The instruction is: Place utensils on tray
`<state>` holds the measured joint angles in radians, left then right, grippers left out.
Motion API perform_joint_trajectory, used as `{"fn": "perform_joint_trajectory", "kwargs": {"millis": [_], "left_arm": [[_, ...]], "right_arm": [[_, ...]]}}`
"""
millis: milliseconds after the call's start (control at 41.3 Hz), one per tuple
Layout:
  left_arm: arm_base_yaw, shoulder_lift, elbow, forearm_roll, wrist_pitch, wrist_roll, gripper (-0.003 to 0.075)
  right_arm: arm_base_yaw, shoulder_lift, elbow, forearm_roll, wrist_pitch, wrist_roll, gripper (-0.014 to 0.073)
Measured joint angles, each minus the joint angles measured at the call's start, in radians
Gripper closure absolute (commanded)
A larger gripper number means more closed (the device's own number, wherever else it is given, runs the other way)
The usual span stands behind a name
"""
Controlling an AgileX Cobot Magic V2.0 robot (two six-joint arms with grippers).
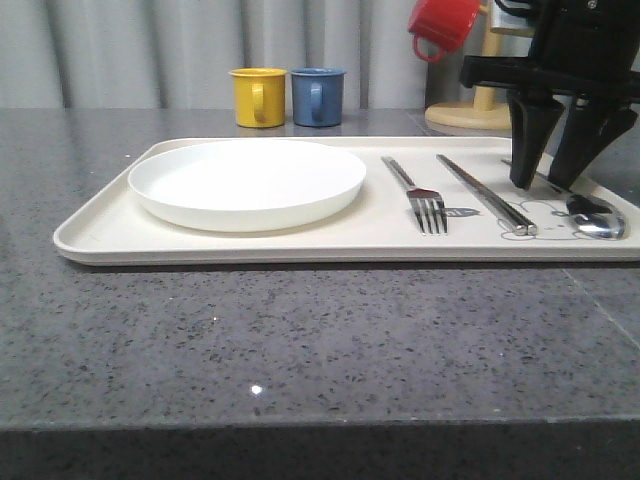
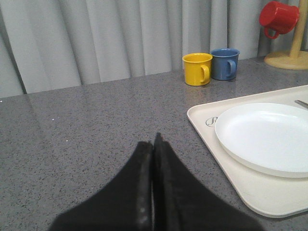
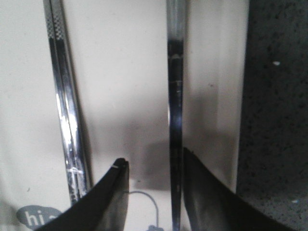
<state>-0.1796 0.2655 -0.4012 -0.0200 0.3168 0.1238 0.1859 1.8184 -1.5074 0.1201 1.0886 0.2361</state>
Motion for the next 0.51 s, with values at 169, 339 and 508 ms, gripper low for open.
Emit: {"fn": "perform_joint_trajectory", "kwargs": {"millis": [169, 339, 508], "left_arm": [[0.0, 0.0, 0.0, 0.0, 0.0, 0.0, 0.0739], [0.0, 0.0, 0.0, 0.0, 0.0, 0.0, 0.0739], [0.0, -0.002, 0.0, 0.0, 0.0, 0.0, 0.0739]], "right_arm": [[0.0, -0.051, 0.0, 0.0, -0.002, 0.0, 0.0262], [0.0, -0.163, 0.0, -0.025, 0.0, 0.0, 0.0277], [0.0, -0.285, 0.0, -0.079, 0.036, 0.0, 0.0417]]}}
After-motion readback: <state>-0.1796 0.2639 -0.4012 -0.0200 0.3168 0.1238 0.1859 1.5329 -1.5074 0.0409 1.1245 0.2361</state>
